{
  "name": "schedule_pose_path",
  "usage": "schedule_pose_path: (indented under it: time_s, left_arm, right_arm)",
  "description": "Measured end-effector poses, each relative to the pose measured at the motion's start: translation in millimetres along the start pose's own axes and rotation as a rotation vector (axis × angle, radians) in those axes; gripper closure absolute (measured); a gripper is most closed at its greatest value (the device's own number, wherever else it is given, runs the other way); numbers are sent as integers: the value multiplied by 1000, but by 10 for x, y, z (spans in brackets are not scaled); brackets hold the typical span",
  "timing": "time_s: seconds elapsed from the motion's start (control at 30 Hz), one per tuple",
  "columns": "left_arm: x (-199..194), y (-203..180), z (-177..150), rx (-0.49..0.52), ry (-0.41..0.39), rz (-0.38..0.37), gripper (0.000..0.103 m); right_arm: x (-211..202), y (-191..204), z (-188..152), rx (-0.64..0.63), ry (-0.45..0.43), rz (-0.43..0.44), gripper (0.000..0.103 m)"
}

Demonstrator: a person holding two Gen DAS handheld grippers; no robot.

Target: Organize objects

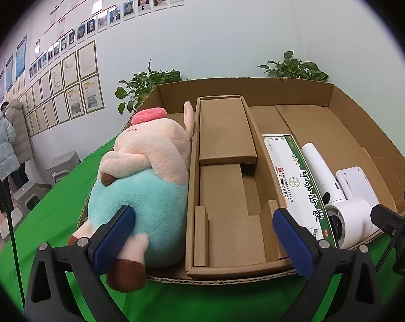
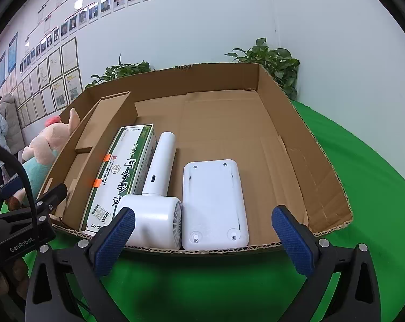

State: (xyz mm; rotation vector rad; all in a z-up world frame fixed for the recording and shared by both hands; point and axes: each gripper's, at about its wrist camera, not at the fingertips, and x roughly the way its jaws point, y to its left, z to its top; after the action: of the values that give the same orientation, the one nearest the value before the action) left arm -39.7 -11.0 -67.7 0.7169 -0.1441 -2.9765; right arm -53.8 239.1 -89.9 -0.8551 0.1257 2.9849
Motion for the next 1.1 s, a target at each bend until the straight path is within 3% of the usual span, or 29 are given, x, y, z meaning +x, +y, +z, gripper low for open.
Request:
schedule_pose_path:
  time_s: [1.1]
  left_arm:
    - [-5,-1,-2,4,2,5,1]
  right_arm:
    - [-42,22,29,-1,2,-3,0]
